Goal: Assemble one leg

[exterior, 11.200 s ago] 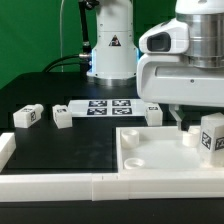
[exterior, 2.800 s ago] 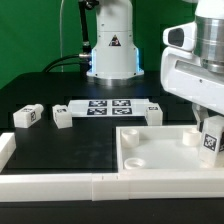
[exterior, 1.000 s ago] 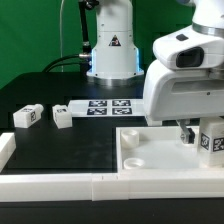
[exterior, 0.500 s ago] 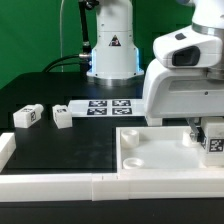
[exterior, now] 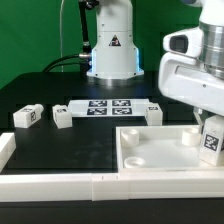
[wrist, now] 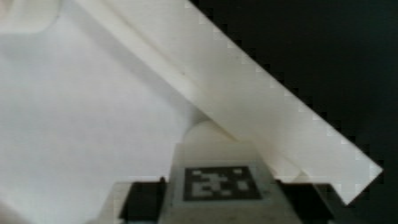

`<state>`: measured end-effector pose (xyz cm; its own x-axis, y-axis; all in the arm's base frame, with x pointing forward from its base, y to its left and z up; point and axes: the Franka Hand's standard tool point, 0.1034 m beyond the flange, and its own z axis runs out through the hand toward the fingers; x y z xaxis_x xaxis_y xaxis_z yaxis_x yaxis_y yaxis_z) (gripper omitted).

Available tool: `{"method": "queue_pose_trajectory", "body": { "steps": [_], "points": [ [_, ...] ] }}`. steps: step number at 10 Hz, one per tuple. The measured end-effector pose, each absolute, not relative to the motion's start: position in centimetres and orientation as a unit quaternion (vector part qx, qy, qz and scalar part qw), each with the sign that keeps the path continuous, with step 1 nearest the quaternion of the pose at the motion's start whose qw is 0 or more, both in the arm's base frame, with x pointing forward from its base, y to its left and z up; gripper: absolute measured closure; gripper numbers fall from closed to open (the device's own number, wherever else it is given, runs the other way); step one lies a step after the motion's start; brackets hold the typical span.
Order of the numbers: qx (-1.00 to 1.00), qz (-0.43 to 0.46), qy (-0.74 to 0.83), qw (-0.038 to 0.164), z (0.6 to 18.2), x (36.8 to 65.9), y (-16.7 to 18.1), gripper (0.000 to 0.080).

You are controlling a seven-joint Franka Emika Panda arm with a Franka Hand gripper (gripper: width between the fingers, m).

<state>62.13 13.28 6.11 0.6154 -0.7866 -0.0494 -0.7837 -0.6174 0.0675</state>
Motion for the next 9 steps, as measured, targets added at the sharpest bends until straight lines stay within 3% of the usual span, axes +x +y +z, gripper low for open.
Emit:
{"method": "queue_pose_trajectory", "body": {
  "steps": [3, 4, 5, 6, 7, 8, 9],
  "points": [
    [0.829, -0.033, -0.557, 0.023, 6.15, 62.21, 13.37, 0.0509],
    [0.835, -0.033, -0.549, 0.023, 6.13, 62.19, 13.37, 0.0461],
    [0.838, -0.034, -0.544, 0.022, 6.15, 62.19, 13.38, 0.0461],
    [0.855, -0.034, -0.517, 0.02, 6.3, 62.26, 13.3, 0.0279],
    [0.889, -0.034, -0.456, 0.017, 6.4, 62.37, 13.0, 0.0279],
    [0.922, -0.035, -0.386, 0.015, 6.43, 62.44, 12.69, 0.0173],
    [0.949, -0.035, -0.312, 0.012, 6.42, 62.49, 12.6, 0.0157]
  ]
}}
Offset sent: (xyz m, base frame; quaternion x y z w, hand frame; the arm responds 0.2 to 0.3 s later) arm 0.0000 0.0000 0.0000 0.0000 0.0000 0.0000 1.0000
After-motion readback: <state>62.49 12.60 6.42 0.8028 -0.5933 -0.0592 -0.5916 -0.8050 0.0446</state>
